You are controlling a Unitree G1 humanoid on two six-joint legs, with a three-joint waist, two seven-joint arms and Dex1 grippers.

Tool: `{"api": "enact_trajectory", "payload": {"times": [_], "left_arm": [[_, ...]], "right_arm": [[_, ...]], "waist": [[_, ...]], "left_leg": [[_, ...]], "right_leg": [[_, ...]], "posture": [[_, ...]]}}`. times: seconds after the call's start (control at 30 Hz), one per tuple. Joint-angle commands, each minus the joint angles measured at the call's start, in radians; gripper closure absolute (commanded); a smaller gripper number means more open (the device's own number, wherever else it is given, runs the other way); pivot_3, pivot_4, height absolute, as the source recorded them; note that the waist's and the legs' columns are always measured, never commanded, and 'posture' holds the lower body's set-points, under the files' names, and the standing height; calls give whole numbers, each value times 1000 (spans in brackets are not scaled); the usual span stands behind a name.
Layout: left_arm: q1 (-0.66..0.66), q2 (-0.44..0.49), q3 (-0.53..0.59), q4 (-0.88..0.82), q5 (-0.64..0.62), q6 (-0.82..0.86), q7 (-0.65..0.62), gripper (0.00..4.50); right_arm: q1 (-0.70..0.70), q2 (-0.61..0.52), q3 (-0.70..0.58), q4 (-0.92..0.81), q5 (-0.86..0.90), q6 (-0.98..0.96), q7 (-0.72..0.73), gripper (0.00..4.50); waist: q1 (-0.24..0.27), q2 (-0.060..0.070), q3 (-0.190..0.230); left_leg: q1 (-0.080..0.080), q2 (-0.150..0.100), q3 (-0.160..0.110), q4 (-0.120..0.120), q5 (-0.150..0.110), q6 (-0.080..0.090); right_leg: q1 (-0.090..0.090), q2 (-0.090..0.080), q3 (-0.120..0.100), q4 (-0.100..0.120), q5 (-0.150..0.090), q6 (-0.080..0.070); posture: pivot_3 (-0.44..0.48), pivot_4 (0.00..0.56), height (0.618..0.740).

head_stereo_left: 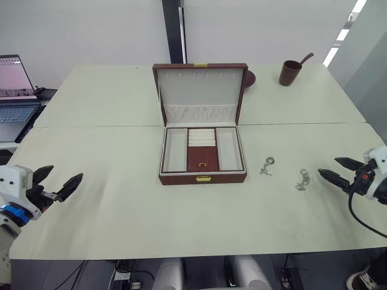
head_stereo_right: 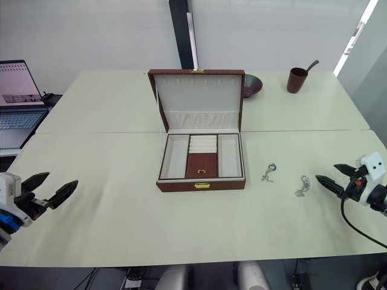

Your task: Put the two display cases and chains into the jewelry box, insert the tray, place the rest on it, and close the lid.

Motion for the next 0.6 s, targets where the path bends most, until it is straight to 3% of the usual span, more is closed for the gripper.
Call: {"api": "enact_trajectory", "payload": {"times": [0.03, 0.4, 0.6], "left_arm": [[5, -8, 37, -22, 1, -19, 10, 0], [12, -18, 34, -35, 1, -22, 19, 0], [68, -49, 6, -145, -13, -29, -23, 0]], "right_arm": [[-2, 4, -29, 30, 1, -51, -14, 50], [-3, 0, -28, 50, 11, -71, -20, 50], [80, 32, -81, -136, 89, 24, -68, 50]], "waist": [[0, 0, 0], [0, 0, 0], [1, 0, 0]], "left_leg": [[0, 0, 0, 0, 0, 0], [0, 0, 0, 0, 0, 0], [0, 0, 0, 0, 0, 0]], "right_leg": [[0, 0, 0, 0, 0, 0], [0, 0, 0, 0, 0, 0], [0, -1, 0, 0, 0, 0]], "posture": [[0, 150, 740], [0, 150, 740], [0, 150, 740]]}}
